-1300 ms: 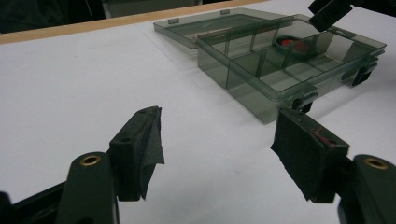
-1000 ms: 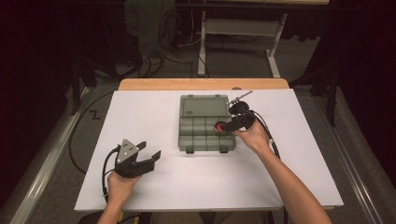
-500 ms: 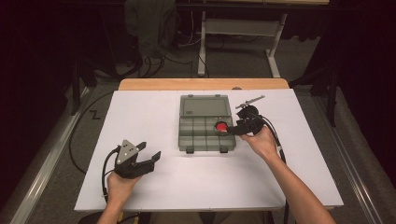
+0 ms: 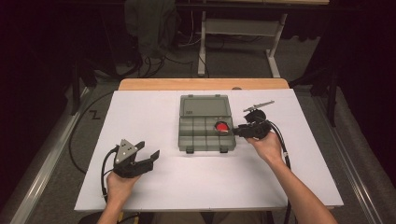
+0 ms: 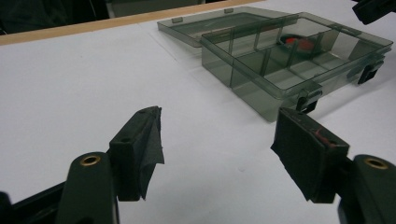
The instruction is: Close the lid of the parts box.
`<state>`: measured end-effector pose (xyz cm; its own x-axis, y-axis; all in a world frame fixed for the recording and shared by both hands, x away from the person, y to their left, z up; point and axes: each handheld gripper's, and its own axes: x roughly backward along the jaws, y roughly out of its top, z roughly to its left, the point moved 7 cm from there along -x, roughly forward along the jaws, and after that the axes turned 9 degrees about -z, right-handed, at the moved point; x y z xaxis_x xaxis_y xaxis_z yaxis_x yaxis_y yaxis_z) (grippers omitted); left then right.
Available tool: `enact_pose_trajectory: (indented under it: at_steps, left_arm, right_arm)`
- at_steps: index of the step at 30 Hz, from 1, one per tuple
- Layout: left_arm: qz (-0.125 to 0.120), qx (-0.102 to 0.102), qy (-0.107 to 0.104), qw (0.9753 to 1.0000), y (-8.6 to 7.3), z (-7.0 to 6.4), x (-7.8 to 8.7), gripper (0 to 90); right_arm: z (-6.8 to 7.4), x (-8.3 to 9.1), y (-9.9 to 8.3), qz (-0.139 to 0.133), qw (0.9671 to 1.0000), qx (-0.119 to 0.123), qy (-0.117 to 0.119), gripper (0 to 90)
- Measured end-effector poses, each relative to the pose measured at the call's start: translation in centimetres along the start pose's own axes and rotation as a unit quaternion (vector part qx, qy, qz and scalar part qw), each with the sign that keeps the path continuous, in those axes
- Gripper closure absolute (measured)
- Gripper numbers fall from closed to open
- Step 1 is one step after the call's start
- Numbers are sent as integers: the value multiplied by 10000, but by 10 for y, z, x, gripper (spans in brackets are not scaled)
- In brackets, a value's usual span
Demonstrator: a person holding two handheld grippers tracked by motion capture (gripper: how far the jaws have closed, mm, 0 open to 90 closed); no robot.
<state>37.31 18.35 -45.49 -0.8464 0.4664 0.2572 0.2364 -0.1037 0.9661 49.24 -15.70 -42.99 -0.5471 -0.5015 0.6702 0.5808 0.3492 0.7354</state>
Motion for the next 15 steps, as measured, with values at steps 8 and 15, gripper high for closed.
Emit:
enact_pose_trajectory:
  at_steps: [8,15]
  left_arm:
    - [-37,87,-4,10000,2,1,-1,329]
    - [-121,232,-31,9997,5,3,-4,330]
  right_arm:
    - [-2,-4,-7,69,9998,-162,76,700]
    - [0,-9,-7,129,9996,-200,120,725]
